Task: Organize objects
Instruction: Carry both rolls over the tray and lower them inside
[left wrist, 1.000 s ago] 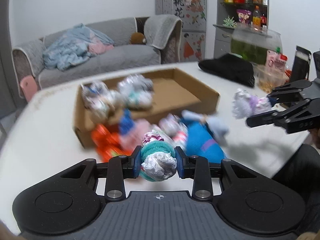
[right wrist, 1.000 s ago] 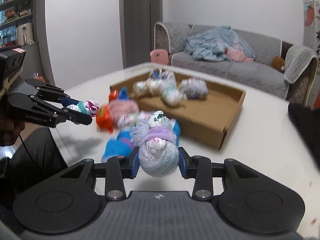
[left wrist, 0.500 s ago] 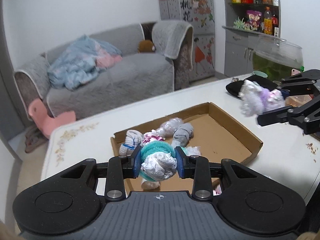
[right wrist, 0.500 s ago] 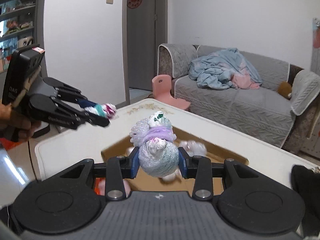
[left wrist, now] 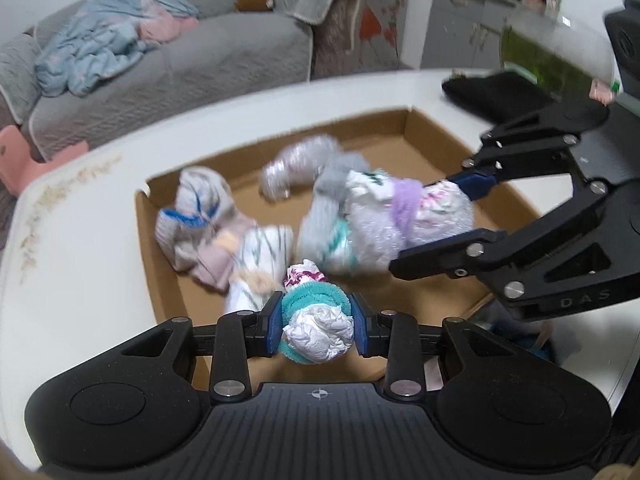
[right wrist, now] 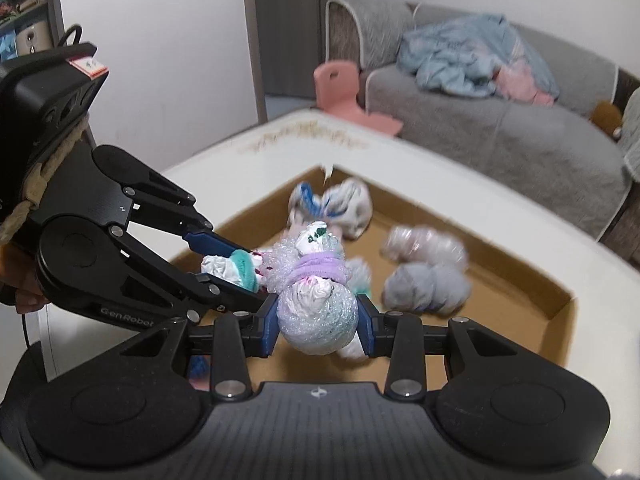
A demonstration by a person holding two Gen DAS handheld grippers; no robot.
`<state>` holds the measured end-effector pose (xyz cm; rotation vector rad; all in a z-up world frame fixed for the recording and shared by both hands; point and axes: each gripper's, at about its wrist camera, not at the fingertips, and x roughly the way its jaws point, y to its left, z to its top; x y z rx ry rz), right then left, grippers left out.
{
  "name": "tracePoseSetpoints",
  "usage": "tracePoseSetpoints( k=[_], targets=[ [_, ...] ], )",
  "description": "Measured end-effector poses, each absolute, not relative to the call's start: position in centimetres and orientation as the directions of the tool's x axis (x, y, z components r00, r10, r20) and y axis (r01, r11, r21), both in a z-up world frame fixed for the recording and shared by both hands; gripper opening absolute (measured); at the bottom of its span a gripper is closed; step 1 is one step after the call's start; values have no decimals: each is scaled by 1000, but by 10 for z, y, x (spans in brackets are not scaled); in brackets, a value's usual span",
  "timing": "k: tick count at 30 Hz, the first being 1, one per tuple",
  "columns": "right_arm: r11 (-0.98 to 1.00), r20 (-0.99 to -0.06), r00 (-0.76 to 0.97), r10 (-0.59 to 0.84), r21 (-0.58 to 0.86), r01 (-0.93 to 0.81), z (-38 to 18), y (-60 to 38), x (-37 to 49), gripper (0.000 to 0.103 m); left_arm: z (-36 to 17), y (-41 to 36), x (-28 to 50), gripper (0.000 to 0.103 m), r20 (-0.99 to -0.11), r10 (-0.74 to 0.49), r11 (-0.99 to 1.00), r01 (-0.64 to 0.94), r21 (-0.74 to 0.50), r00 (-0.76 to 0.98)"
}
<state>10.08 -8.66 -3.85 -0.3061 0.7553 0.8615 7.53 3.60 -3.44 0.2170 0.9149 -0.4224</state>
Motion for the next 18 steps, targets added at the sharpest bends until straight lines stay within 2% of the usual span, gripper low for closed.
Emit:
tracePoseSetpoints(
  k=[10,18],
  targets=[
    [608,-765,346,544,74,-791,-66,-64,102,36,-63,44,82,41,-848,-212,893,450,34,485],
    [590,-789,317,527,70,-805,-76,-50,99,36,-68,50,85,41,-849,-190,904,426,46,494]
  ],
)
